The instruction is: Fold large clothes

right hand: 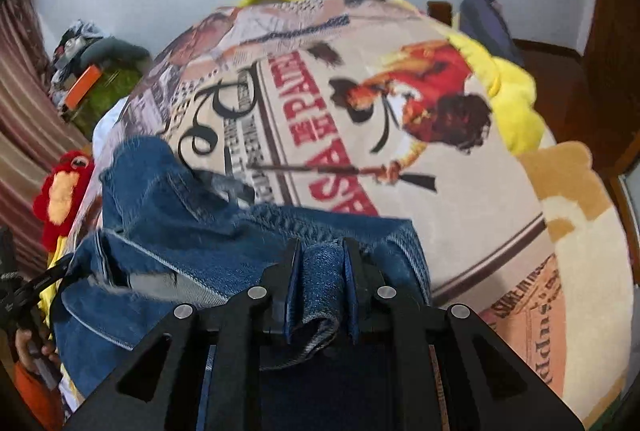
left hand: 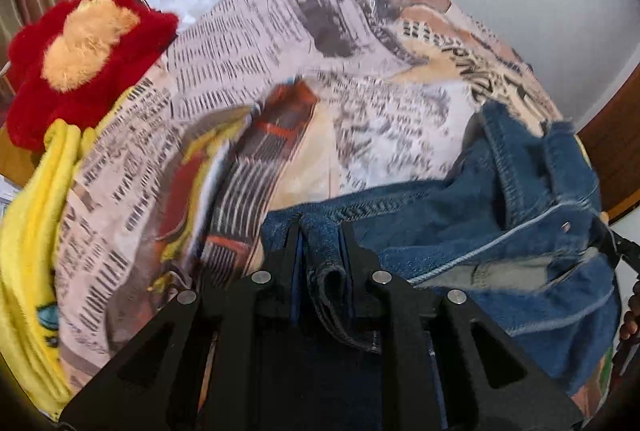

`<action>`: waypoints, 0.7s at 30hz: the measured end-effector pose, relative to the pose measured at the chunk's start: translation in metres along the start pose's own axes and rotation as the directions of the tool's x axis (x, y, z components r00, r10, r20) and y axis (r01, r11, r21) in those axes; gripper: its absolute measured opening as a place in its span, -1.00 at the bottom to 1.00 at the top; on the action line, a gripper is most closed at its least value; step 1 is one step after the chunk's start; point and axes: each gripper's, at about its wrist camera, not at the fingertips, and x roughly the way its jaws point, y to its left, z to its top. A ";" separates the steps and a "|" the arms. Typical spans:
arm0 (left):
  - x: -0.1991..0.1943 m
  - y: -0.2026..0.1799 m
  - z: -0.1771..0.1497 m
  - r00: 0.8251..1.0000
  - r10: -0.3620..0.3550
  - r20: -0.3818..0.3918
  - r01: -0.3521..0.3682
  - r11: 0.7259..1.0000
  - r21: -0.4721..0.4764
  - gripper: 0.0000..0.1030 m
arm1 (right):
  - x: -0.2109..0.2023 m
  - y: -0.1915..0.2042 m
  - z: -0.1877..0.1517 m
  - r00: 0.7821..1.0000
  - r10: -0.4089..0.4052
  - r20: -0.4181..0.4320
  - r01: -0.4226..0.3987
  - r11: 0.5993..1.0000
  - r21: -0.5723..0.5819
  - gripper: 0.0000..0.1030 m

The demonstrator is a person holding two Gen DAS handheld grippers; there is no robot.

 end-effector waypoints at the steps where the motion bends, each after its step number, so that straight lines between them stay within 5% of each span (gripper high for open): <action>1: 0.001 -0.002 -0.002 1.000 0.010 0.001 -0.010 1.000 0.013 -0.61 | 0.001 -0.003 -0.002 1.000 0.013 -0.003 -0.013 1.000 -0.006 -0.70; 7: 0.001 -0.023 -0.006 0.990 0.139 0.020 -0.141 0.977 0.161 -0.52 | -0.016 0.003 -0.004 1.000 0.006 -0.014 -0.008 0.996 -0.089 -0.70; 10: -0.002 -0.024 -0.006 0.983 0.179 0.026 -0.181 0.963 0.198 -0.35 | -0.041 0.007 -0.006 0.989 -0.129 0.069 0.139 0.976 -0.170 -0.70; 13: -0.009 -0.019 -0.003 0.973 0.230 0.023 -0.231 0.958 0.170 -0.08 | -0.057 0.006 -0.009 0.933 -0.336 0.132 0.359 0.903 -0.237 -0.70; 17: -0.050 -0.019 0.000 0.979 0.187 0.084 -0.199 0.966 0.163 -0.03 | -0.077 -0.001 -0.023 0.957 -0.277 0.091 0.291 0.915 -0.280 -0.70; 21: -0.090 -0.022 -0.002 0.975 0.166 0.148 -0.191 0.965 0.179 0.29 | -0.095 0.006 -0.041 0.967 -0.238 0.094 0.255 0.922 -0.292 -0.70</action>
